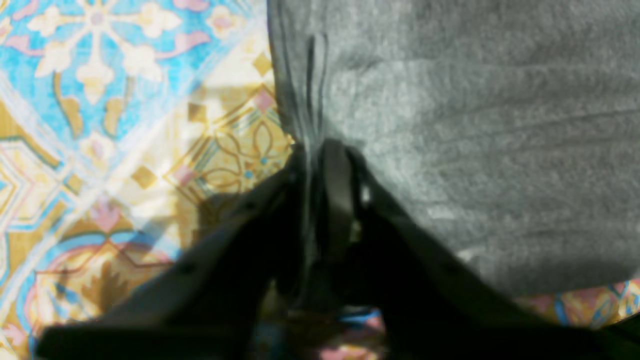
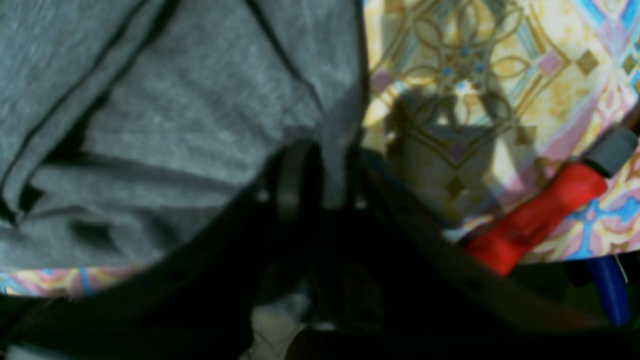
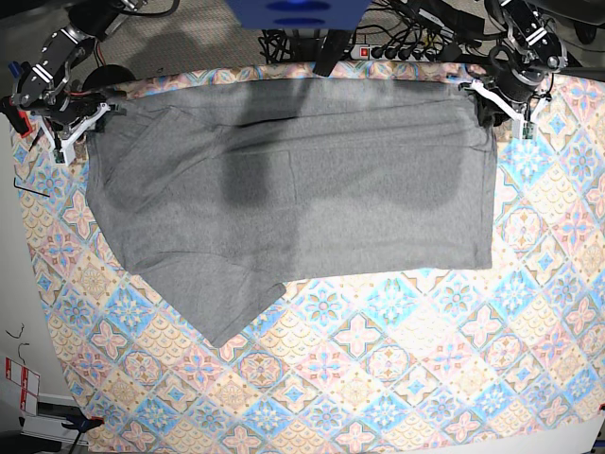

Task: Fold the T-shirt properly
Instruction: 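Grasp the folded edge again with both grippers and drag it toward the robot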

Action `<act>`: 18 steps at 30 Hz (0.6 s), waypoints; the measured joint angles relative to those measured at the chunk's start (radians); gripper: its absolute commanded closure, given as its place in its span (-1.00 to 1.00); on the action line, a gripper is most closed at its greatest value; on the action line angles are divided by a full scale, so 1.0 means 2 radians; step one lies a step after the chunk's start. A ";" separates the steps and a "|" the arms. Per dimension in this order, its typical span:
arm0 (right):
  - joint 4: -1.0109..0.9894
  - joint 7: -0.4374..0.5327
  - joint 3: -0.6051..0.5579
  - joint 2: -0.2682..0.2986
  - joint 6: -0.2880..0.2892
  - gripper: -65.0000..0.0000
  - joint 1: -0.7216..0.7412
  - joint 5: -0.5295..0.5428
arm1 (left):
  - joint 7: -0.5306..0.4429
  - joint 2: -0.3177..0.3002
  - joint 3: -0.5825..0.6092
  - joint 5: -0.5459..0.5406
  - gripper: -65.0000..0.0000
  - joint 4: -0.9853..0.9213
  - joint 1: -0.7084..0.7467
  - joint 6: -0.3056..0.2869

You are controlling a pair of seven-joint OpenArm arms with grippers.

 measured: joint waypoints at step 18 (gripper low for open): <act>0.082 -0.086 0.003 -0.007 -0.018 0.06 -0.009 -0.066 | -0.007 0.000 0.001 0.001 -0.22 0.000 -0.003 0.000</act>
